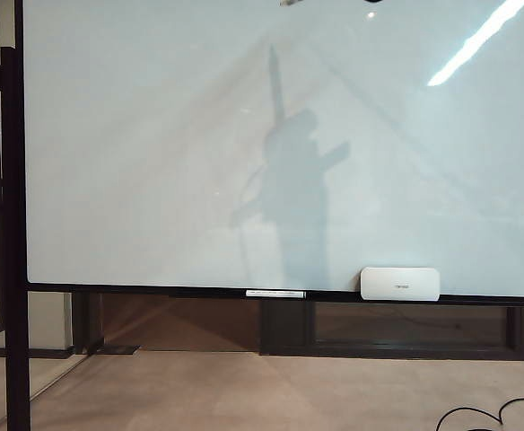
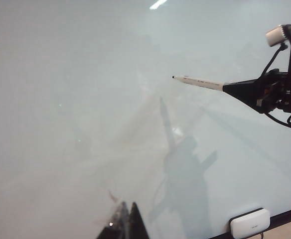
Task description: Reach to the right to find the marker pen, pick it up, and write the number 16 on the whiteboard.
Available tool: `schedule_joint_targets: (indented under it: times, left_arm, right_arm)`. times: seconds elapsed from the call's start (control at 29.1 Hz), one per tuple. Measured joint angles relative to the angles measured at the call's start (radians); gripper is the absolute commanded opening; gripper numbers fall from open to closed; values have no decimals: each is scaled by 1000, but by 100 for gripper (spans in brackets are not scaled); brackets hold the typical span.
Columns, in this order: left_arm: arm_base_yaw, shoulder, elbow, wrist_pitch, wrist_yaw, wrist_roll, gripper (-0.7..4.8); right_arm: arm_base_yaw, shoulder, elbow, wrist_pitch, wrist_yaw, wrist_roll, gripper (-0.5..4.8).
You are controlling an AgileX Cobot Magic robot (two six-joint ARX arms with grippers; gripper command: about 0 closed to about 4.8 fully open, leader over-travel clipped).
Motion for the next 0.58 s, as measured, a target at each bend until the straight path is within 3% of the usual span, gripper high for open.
schedule_joint_targets:
  times: [0.58]
  left_arm:
    - [0,20,0,56,21,35,-6]
  right_arm:
    - [1,27,-1,50,57,0,-2]
